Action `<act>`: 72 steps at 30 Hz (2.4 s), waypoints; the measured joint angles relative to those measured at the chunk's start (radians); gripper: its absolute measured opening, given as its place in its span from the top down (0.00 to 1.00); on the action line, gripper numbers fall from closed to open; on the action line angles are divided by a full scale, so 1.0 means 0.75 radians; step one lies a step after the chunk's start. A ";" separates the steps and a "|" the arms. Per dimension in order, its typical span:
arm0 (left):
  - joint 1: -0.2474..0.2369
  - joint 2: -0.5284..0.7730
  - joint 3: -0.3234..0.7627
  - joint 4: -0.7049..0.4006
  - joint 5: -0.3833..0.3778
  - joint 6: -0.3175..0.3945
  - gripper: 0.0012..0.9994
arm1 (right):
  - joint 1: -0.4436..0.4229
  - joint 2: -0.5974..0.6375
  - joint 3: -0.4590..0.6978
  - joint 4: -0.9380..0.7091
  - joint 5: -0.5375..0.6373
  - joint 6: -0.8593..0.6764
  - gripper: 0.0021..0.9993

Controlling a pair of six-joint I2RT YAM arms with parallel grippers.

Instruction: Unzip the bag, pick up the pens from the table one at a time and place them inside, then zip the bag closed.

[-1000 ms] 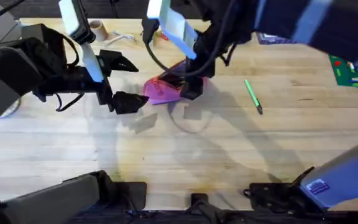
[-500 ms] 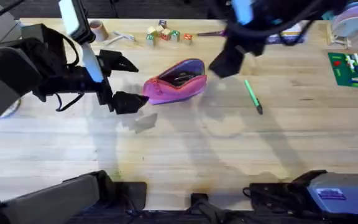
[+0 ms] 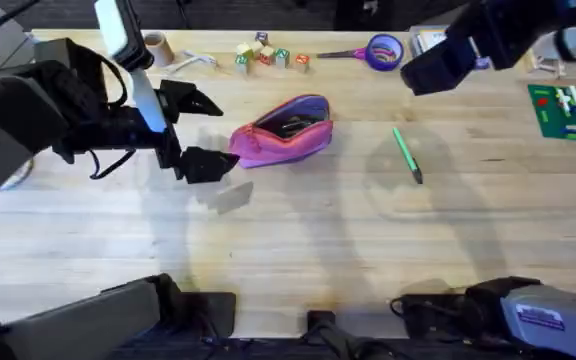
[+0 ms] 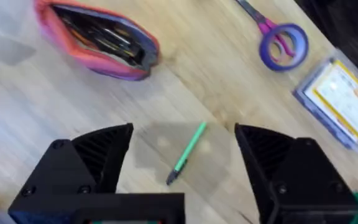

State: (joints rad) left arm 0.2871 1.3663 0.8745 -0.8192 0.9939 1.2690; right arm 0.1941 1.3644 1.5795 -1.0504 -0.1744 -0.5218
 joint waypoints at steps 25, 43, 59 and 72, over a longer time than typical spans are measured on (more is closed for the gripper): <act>0.000 0.000 0.000 -0.005 0.000 0.000 0.01 | -0.100 -0.118 -0.506 0.179 0.098 0.211 0.00; 0.000 0.000 0.000 -0.005 0.000 0.000 0.01 | -0.158 0.183 -0.567 0.183 0.149 0.353 0.00; 0.000 0.000 0.000 -0.005 0.000 0.000 0.01 | -0.158 0.310 -0.567 0.322 0.183 0.352 0.00; 0.000 0.000 0.000 -0.005 0.000 0.000 0.01 | -0.158 0.511 -0.567 0.437 0.183 0.459 0.00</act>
State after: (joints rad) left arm 0.2871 1.3663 0.8745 -0.8229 0.9939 1.2690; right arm 0.0753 1.7476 1.1542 -0.7227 -0.0372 -0.1778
